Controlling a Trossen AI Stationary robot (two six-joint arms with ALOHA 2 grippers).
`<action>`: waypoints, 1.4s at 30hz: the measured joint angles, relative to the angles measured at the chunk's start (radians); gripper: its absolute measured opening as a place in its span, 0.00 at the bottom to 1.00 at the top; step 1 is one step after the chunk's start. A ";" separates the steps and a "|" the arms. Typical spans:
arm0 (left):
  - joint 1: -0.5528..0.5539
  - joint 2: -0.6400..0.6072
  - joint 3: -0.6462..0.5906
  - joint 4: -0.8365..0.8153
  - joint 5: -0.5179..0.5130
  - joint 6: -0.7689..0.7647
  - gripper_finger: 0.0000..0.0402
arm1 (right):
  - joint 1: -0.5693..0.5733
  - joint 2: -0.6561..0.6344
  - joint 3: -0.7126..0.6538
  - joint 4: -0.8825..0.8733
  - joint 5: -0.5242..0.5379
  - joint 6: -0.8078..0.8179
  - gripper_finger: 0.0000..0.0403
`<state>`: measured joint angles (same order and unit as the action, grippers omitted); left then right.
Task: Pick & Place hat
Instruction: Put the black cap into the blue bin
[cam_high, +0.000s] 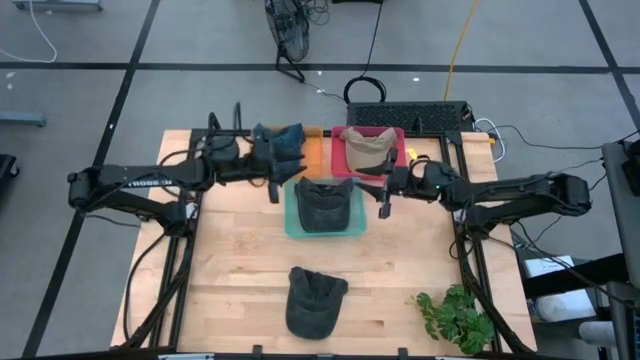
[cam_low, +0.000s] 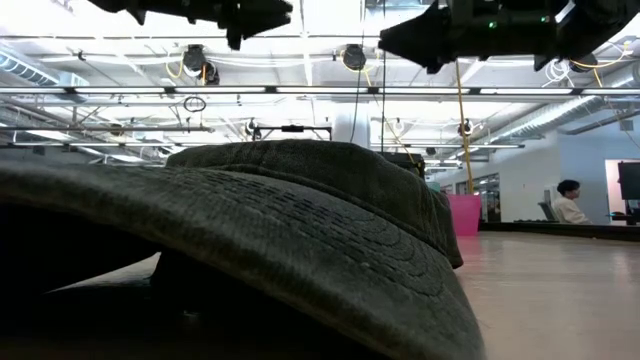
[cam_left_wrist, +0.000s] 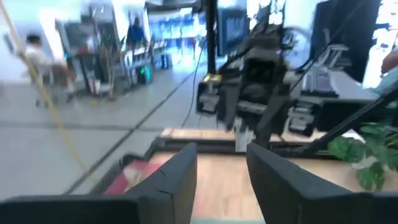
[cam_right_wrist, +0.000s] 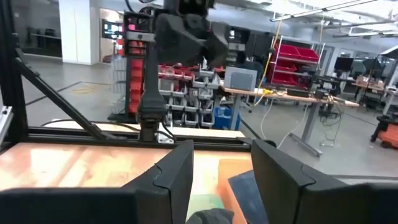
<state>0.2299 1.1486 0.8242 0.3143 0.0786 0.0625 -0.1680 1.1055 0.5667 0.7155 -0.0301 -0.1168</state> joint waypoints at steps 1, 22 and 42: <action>-0.010 -0.001 -0.013 0.032 0.001 0.014 0.37 | 0.000 0.011 0.000 0.010 0.000 0.000 0.35; 0.004 0.014 -0.038 0.075 0.025 0.001 0.37 | 0.077 0.217 0.055 0.081 0.036 0.055 0.35; 0.003 0.043 -0.042 0.153 -0.048 -0.089 0.37 | 0.310 0.281 0.146 -0.069 0.191 0.114 0.35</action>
<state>0.2333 1.1915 0.7822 0.4677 0.0311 -0.0270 0.1415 1.3865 0.7124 0.6463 0.1605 -0.0032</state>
